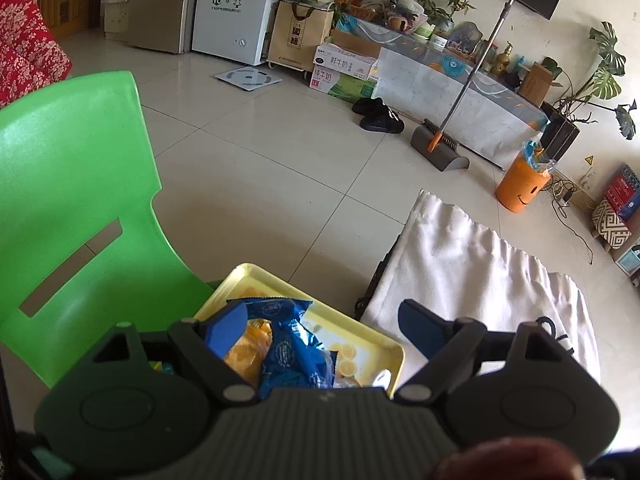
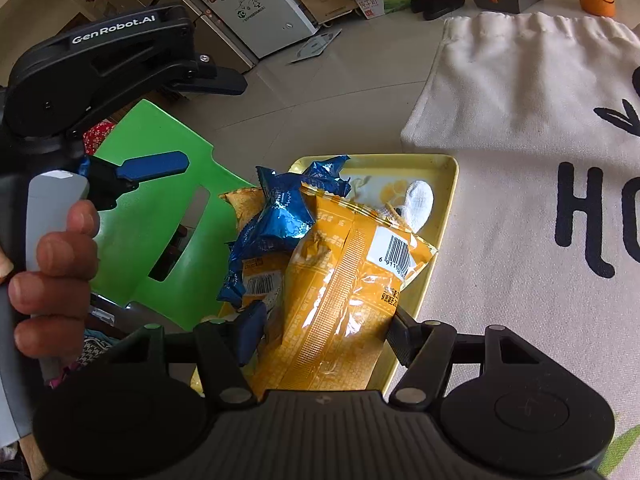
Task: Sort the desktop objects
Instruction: 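Release the blue packet into the tray with the left tool while the right tool releases the yellow packet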
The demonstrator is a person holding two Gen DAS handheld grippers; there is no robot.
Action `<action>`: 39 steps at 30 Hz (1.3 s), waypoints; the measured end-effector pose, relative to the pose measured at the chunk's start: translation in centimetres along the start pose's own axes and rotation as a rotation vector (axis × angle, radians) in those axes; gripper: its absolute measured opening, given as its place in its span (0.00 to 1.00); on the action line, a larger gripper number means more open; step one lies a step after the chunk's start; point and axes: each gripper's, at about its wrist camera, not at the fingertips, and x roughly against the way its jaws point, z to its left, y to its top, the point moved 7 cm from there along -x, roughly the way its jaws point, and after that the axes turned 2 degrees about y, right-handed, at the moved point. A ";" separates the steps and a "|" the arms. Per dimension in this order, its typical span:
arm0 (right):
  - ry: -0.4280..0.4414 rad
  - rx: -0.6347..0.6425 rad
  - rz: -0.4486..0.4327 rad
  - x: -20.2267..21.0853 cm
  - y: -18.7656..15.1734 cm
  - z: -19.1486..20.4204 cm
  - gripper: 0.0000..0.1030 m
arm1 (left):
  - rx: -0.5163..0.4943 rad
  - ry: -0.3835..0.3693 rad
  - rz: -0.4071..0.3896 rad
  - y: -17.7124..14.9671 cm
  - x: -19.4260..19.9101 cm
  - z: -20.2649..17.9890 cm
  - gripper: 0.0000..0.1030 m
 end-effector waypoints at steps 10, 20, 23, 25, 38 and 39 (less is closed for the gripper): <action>-0.019 -0.023 0.032 -2.4 -0.2 0.3 0.63 | 0.109 -0.030 0.020 0.2 0.7 1.4 0.91; 0.045 0.060 -0.002 -3.7 0.4 3.0 0.62 | 0.125 -0.073 -0.051 0.7 4.4 1.7 0.99; 0.057 0.080 -0.028 -3.6 1.0 3.8 0.62 | 0.127 -0.053 -0.088 1.3 5.3 2.3 0.99; 0.078 0.092 -0.039 -3.8 1.2 4.4 0.62 | 0.126 -0.038 -0.103 1.6 5.6 2.6 0.99; 0.152 0.159 -0.063 -5.0 0.9 7.3 0.79 | 0.166 -0.019 -0.087 1.7 5.5 3.9 0.99; 0.143 0.163 -0.062 -5.0 1.0 7.2 0.79 | 0.169 -0.018 -0.085 1.7 5.5 4.0 0.99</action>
